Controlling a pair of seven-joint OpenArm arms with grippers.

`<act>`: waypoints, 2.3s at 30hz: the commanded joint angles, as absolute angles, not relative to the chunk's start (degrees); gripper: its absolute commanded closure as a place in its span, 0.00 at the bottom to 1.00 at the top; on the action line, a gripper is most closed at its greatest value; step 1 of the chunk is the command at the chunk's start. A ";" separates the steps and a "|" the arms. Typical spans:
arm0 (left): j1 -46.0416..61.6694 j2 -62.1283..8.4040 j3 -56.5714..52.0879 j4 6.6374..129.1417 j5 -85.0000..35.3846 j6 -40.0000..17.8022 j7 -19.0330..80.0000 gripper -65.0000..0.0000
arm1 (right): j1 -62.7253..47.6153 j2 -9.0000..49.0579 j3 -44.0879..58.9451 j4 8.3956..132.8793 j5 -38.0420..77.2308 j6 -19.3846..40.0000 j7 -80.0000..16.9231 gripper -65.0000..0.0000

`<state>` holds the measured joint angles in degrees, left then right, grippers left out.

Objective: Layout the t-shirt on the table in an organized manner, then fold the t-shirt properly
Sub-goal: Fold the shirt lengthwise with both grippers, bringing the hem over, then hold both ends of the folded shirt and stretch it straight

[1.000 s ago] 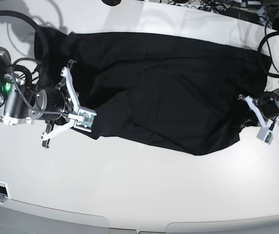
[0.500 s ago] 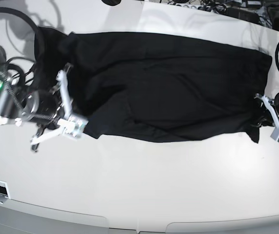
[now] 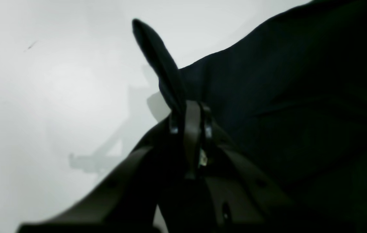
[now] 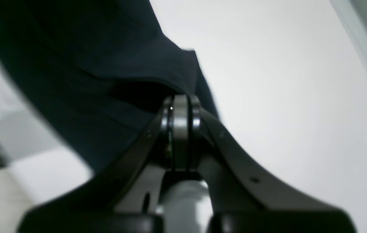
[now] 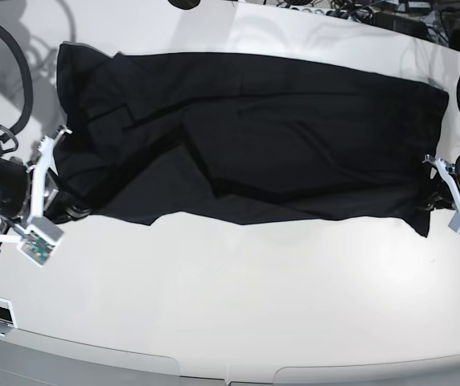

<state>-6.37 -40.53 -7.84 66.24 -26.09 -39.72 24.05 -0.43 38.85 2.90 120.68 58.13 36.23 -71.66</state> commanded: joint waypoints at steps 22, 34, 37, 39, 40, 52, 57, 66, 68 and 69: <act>-7.51 -42.06 -8.27 67.00 -23.31 -40.00 18.02 1.00 | -3.33 39.70 22.37 121.51 85.00 40.00 -80.00 1.00; -8.40 -41.87 -8.27 67.00 -20.80 -35.24 16.75 1.00 | -3.95 39.70 22.44 121.51 85.00 40.00 -80.00 1.00; -8.29 -41.89 -8.27 65.67 -20.80 -34.87 16.78 1.00 | -6.26 39.68 22.33 121.51 85.00 40.00 -80.00 1.00; -8.29 -41.89 -8.27 63.83 -21.06 -34.89 16.75 1.00 | -7.90 39.68 22.11 121.51 85.00 40.00 -80.00 1.00; -8.29 -41.89 -8.27 62.83 -21.50 -34.92 16.73 1.00 | -8.67 39.68 22.11 121.51 85.00 40.00 -80.00 1.00; -8.45 -42.17 -8.27 60.90 -26.92 -40.00 16.40 1.00 | -16.62 39.48 18.50 121.51 85.00 40.00 -80.00 1.00; -9.80 -42.35 -8.27 61.04 -28.77 -40.00 18.61 1.00 | -17.28 37.15 12.53 121.49 85.00 40.00 -80.00 1.00; -10.50 -44.93 -8.27 68.49 -47.09 -40.00 40.82 1.00 | -17.32 31.07 7.84 121.32 65.21 40.00 -76.86 1.00; -10.48 -45.15 -8.27 68.58 -47.05 -40.00 42.30 1.00 | -17.32 30.61 7.86 121.12 61.95 40.00 -75.59 1.00; -10.31 -45.28 -8.27 68.55 -47.07 -40.00 42.81 1.00 | -17.30 30.48 7.86 120.77 60.82 40.00 -75.57 1.00</act>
<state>-9.43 -43.68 -7.84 67.92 -46.24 -39.70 43.64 -17.76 29.69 7.53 120.27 59.92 39.72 -76.58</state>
